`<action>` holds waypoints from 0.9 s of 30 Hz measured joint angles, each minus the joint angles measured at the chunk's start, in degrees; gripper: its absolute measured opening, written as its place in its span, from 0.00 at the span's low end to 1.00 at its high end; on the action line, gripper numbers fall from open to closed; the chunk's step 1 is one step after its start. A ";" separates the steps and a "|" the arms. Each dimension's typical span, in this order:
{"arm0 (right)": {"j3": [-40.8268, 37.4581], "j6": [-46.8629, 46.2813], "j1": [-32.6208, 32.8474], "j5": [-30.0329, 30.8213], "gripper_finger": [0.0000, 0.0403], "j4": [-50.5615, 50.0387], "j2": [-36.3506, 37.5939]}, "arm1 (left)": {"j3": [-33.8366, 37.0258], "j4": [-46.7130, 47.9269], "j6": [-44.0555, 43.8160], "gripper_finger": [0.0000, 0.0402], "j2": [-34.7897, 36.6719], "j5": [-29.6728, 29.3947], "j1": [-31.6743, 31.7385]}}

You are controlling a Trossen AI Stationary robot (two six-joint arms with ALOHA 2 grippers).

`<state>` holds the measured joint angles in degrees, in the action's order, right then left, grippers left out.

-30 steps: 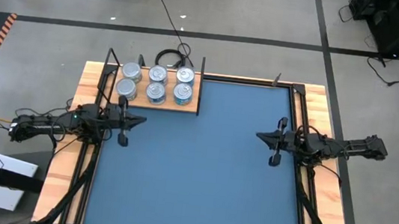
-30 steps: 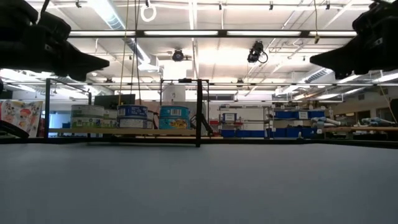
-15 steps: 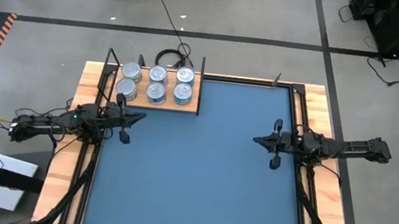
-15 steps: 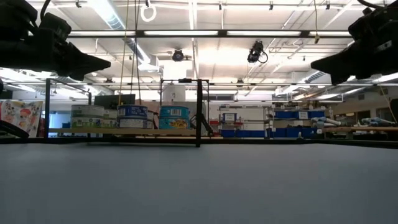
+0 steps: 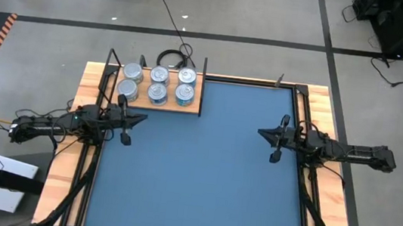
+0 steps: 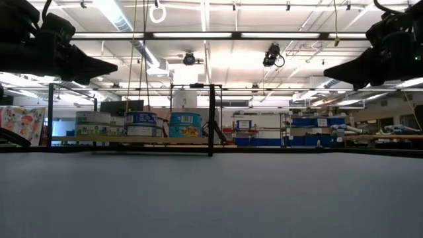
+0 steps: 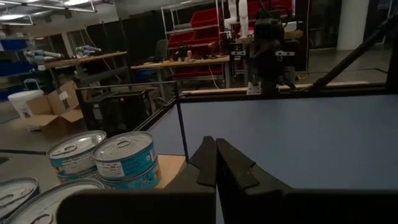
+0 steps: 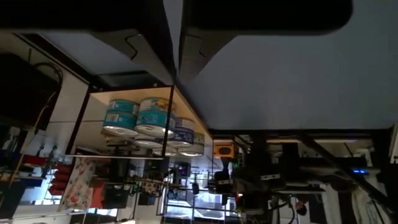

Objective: Stack canned seafood by type on shelf
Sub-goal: Return to Home Position

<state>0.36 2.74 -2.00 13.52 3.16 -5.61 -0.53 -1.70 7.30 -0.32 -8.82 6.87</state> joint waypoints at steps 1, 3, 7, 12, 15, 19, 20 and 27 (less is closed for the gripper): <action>0.02 0.00 0.00 -0.02 0.09 0.04 0.00 | 0.04 -0.30 -0.03 0.00 0.00 -0.01 0.00; 0.00 0.00 0.00 0.00 0.10 0.08 0.00 | 0.04 -1.63 -0.01 0.00 -0.04 -0.02 0.00; 0.00 0.00 0.01 0.00 0.11 0.11 0.00 | 0.04 -4.05 -0.03 0.00 -0.02 -0.02 0.00; 0.02 0.00 0.02 -0.02 0.10 0.15 0.00 | 0.04 -4.62 -0.03 0.00 -0.02 -0.02 0.00; 0.01 0.00 0.02 -0.02 0.10 0.15 0.00 | 0.04 -4.68 -0.03 0.00 -0.02 -0.02 0.00; 0.00 0.00 0.02 0.00 0.10 0.15 0.00 | 0.04 -4.72 -0.04 0.00 -0.02 0.00 0.00; 0.00 0.00 0.02 0.00 0.11 0.15 0.00 | 0.04 -4.74 -0.03 0.00 -0.02 0.00 0.00; 0.00 -0.02 0.02 0.00 0.10 0.15 0.00 | 0.04 -4.78 -0.05 0.00 -0.02 0.02 0.00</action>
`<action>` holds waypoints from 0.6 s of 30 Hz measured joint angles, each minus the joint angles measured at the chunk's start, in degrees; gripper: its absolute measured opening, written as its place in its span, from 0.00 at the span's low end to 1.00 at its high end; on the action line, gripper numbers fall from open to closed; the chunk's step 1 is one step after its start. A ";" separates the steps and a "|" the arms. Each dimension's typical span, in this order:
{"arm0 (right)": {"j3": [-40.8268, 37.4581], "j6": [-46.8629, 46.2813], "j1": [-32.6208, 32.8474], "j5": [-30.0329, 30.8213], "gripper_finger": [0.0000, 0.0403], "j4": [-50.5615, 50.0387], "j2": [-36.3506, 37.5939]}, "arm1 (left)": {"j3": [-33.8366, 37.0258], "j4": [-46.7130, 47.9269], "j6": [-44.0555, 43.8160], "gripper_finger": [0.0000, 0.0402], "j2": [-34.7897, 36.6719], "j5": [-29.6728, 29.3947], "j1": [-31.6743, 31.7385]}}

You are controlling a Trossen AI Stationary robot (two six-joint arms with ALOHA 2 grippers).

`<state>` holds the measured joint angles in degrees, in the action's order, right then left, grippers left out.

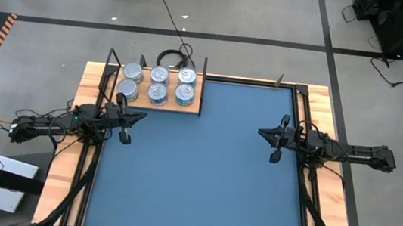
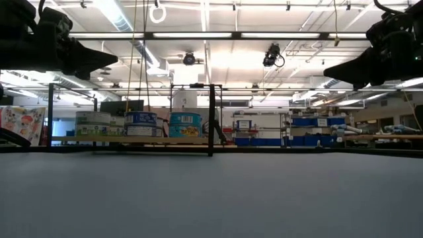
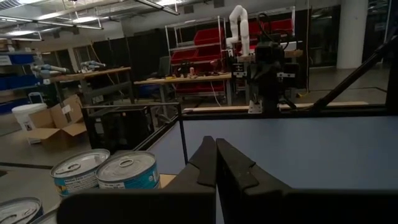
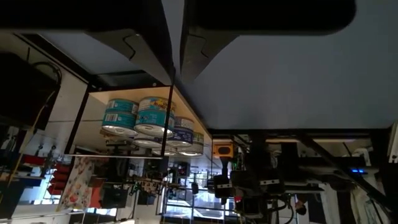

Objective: Stack canned seafood by type on shelf
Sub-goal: Return to Home Position

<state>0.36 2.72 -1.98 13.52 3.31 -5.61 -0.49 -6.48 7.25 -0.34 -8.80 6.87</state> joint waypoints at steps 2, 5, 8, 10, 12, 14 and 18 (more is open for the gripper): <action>0.01 0.00 0.00 -0.01 0.10 0.00 0.00 | 0.00 0.00 0.00 0.00 0.00 0.00 0.00; 0.02 0.00 0.00 0.00 0.10 0.00 0.00 | 0.00 0.00 0.00 0.00 0.00 0.00 0.00; 0.00 0.00 0.00 0.00 0.11 0.00 0.00 | 0.00 -0.02 0.00 0.00 0.02 0.00 0.00; 0.00 0.00 0.00 -0.02 0.11 0.00 0.00 | 0.00 -0.02 0.00 0.00 0.02 0.00 0.00; 0.01 0.00 0.00 -0.02 0.10 0.00 0.00 | 0.00 -0.02 0.00 0.01 0.02 0.00 0.00; 0.00 0.00 0.00 -0.02 0.10 0.00 0.00 | 0.00 -0.02 -0.02 0.01 0.02 0.00 0.00; 0.02 0.00 0.00 -0.02 0.10 0.00 0.00 | 0.00 -0.02 0.00 0.01 0.02 0.00 0.00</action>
